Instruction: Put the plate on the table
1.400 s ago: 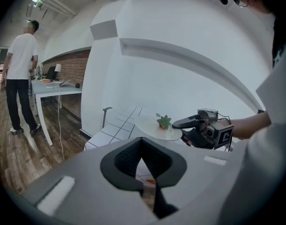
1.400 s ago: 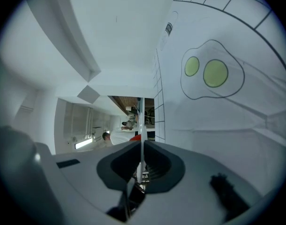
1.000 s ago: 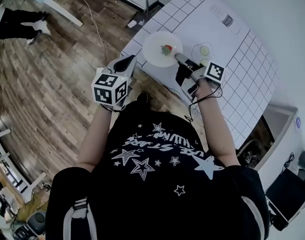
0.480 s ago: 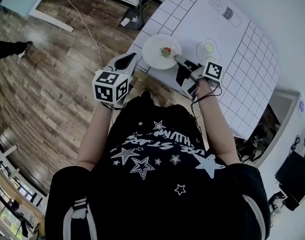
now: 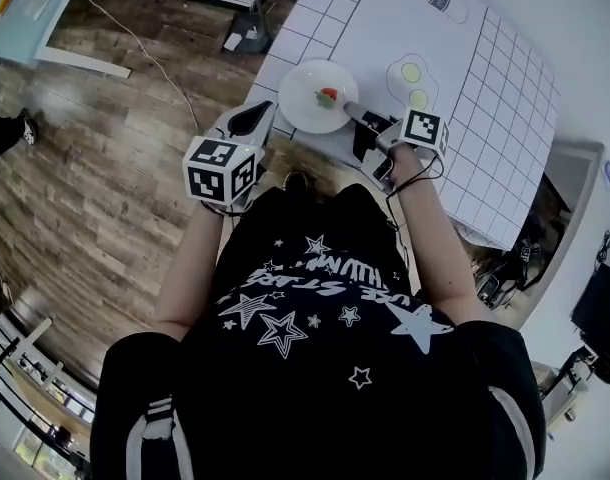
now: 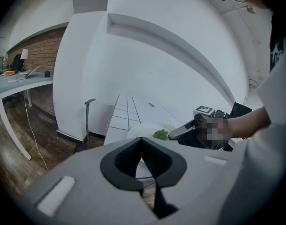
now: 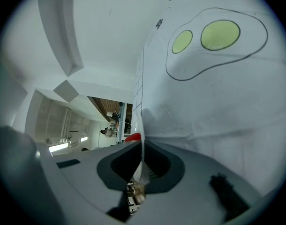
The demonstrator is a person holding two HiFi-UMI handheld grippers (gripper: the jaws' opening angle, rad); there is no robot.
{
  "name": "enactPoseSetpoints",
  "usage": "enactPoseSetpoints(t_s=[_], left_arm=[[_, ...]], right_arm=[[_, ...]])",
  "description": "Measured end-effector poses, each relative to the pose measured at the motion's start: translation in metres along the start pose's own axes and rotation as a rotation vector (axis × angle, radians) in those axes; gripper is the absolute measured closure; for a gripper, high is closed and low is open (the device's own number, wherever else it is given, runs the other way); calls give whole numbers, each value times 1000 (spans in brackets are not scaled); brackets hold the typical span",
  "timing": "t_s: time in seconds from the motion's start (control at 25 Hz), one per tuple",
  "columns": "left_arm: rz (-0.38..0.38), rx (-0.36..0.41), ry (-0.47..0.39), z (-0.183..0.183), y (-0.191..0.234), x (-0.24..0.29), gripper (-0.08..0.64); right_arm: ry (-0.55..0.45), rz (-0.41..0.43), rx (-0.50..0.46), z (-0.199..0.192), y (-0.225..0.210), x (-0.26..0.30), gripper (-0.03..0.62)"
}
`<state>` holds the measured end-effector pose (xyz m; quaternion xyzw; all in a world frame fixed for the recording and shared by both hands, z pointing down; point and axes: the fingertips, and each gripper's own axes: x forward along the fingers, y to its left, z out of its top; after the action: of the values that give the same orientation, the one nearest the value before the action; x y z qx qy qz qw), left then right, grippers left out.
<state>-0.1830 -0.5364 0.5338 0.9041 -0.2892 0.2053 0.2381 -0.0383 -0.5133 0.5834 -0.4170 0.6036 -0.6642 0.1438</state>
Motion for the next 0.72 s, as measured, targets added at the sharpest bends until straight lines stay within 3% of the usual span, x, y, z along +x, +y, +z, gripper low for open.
enactPoseSetpoints(t_s=[0.48, 0.72], left_arm=[[-45, 19, 0, 5, -6, 7, 551], [-52, 25, -5, 4, -13, 6, 549]], right_arm=[[14, -119, -112, -3, -4, 0, 563], [35, -173, -152, -7, -8, -5, 494]])
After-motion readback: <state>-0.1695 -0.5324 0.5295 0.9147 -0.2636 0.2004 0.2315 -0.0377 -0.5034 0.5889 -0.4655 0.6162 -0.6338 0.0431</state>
